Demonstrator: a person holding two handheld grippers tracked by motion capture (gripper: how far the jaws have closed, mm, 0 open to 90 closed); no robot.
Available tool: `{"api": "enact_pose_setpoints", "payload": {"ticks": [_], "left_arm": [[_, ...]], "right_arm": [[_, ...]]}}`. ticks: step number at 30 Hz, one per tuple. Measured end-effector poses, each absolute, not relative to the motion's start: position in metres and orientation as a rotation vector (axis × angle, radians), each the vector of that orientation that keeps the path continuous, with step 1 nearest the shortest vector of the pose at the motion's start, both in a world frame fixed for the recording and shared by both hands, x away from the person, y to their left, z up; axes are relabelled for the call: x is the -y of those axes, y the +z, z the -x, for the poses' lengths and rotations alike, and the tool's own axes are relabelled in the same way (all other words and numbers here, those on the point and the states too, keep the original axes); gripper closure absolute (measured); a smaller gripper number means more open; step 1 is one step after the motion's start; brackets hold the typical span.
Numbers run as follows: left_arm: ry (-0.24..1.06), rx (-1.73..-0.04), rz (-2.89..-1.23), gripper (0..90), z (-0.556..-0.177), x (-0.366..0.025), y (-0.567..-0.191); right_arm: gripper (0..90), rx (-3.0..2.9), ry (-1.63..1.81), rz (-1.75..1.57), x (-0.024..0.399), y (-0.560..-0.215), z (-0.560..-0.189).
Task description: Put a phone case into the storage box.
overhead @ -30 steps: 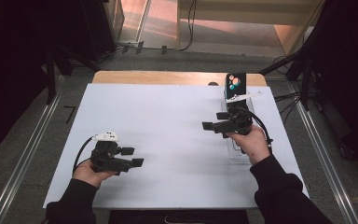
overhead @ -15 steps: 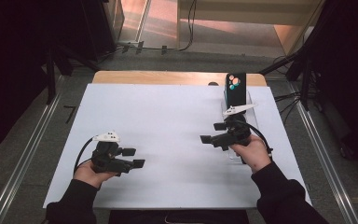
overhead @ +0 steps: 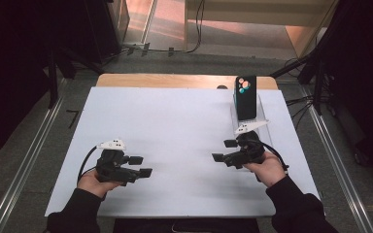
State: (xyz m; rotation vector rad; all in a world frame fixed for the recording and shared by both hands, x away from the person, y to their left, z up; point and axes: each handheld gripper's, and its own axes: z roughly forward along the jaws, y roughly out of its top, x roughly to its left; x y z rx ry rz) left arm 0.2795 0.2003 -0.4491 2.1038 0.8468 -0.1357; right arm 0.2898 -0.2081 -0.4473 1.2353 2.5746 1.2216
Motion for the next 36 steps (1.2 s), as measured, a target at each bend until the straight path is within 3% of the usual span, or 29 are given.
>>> {"api": "enact_pose_setpoints", "payload": {"ticks": [36], "left_arm": [[-0.128, -0.833, -2.112, 31.4, -0.27, -0.205, -0.459]], "right_arm": [[21.1, -2.623, 1.105, -1.243, 0.251, -0.474, -0.246]]}}
